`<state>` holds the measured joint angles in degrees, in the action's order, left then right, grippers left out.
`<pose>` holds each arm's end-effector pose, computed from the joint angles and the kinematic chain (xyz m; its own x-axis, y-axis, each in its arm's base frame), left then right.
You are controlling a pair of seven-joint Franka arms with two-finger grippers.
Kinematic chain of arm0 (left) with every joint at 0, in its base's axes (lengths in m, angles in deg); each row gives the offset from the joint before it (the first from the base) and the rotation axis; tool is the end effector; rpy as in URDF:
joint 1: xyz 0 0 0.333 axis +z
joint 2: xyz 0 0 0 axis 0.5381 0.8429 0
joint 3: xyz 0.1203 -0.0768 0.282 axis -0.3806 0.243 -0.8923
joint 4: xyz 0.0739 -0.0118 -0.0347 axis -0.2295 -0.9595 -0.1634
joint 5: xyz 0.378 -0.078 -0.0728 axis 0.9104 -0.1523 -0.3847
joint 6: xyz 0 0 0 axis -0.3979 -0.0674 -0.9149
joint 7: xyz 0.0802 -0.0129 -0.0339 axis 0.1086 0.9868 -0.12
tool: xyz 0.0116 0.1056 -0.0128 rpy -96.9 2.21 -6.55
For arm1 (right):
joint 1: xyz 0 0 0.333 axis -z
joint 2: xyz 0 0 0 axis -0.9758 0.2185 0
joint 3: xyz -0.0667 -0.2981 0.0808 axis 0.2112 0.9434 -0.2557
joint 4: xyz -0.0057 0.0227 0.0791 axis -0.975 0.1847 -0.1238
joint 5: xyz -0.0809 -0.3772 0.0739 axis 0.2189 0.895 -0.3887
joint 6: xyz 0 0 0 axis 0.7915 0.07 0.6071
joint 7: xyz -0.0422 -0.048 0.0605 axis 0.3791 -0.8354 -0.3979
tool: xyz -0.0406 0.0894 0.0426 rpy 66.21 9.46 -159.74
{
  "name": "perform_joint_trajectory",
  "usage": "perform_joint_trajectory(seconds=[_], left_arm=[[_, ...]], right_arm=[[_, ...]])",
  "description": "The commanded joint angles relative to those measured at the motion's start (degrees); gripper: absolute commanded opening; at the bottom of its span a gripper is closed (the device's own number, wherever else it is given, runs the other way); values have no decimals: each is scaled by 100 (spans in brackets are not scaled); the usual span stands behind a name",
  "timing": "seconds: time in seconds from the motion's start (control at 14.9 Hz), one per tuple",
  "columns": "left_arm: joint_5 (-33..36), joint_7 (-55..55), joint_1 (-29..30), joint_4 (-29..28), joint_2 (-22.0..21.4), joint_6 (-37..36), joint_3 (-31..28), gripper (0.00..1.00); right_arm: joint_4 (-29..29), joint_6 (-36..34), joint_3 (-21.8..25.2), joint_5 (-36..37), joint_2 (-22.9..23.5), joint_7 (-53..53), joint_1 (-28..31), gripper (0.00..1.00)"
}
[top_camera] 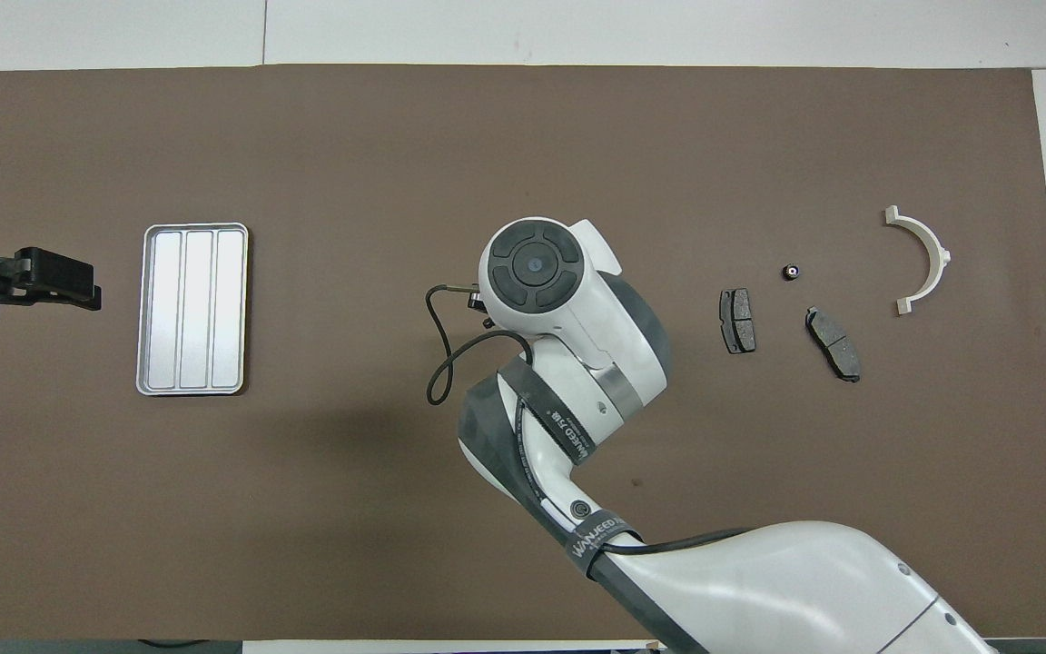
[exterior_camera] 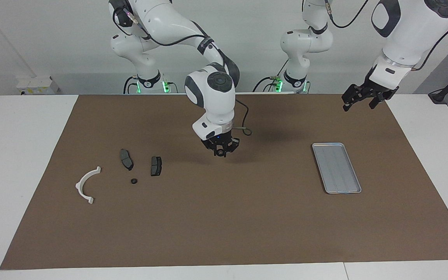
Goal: Pick bearing gear from pile to tray
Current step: 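Carry the black part with the right gripper to the table center, release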
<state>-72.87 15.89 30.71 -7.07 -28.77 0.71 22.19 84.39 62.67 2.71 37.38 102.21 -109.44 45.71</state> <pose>0.5421 -0.0280 0.6044 0.9985 0.0333 -0.0431 0.0336 -0.9994 0.0075 0.5573 0.3973 0.3572 0.9740 -0.2218 0.0453 -0.2211 -0.9750 -0.0203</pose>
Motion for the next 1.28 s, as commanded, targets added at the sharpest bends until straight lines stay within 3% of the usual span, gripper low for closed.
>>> perform_joint_trajectory(seconds=[0.0, 1.01, 1.07, 1.14, 1.21], left_arm=[[66, 15, 18, -42, -62, 3, 8, 100], [66, 15, 18, -42, -62, 3, 8, 100], [66, 15, 18, -42, -62, 3, 8, 100], [66, 15, 18, -42, -62, 3, 8, 100], [66, 15, 18, -42, -62, 3, 8, 100]], right_arm=[[64, 287, 8, -63, 135, -156, -67, 0], [557, 1150, -1, -63, 382, -113, -32, 0], [548, 1141, -1, -55, 382, -121, -32, 24], [522, 1097, 7, -63, 382, -130, -23, 58], [469, 992, 8, -55, 373, -130, -6, 83]])
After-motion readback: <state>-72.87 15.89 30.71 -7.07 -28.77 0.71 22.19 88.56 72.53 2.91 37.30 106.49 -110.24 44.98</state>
